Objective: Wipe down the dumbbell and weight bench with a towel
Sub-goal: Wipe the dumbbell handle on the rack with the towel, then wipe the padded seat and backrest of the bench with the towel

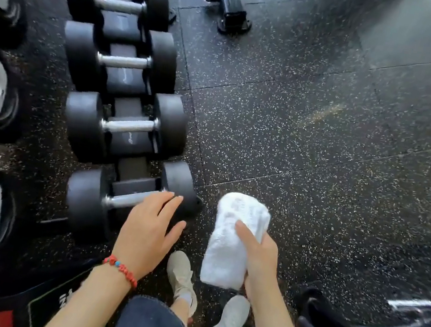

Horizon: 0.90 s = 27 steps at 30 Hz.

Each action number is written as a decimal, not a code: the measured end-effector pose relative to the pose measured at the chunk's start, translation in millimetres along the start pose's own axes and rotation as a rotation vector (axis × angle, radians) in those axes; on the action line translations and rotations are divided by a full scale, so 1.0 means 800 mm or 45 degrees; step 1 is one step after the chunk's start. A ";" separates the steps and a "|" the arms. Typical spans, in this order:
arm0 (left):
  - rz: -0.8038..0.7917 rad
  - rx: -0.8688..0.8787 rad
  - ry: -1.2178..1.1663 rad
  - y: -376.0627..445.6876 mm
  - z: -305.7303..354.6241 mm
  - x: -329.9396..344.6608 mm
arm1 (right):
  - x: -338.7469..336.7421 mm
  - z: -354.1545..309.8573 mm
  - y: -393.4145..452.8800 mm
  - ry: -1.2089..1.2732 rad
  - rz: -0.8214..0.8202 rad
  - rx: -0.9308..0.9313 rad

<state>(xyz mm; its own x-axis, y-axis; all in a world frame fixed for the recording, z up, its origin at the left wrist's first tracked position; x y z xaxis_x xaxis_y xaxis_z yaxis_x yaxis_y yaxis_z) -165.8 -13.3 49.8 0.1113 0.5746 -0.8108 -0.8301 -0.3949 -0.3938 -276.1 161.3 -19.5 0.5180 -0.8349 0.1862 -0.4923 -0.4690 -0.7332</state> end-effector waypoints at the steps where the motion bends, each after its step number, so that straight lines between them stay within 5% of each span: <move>1: -0.024 0.043 0.013 0.003 0.021 0.001 | -0.019 -0.002 -0.011 0.017 0.067 -0.014; 13: -0.202 0.501 0.270 -0.025 0.296 0.075 | -0.257 0.014 -0.195 0.375 0.497 -0.201; 27: -0.402 0.861 0.382 -0.115 0.601 0.277 | -0.555 0.114 -0.416 0.366 0.863 -0.266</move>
<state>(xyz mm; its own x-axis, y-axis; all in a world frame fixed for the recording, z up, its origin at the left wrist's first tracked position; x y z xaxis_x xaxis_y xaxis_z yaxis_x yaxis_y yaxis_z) -327.2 495.2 114.4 0.4582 0.3318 -0.8246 -0.8755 0.3287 -0.3542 -278.6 714.4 82.2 -0.1325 -0.9882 -0.0766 -0.7745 0.1514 -0.6142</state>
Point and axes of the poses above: each hand's wrist, its own y-axis towards the middle knuckle, its own x-axis out of the palm, z = x × y, the point moved 7 cm from there along y, towards the middle knuckle, and after that the axes turned 15 degrees about -z, right-handed, at the moved point
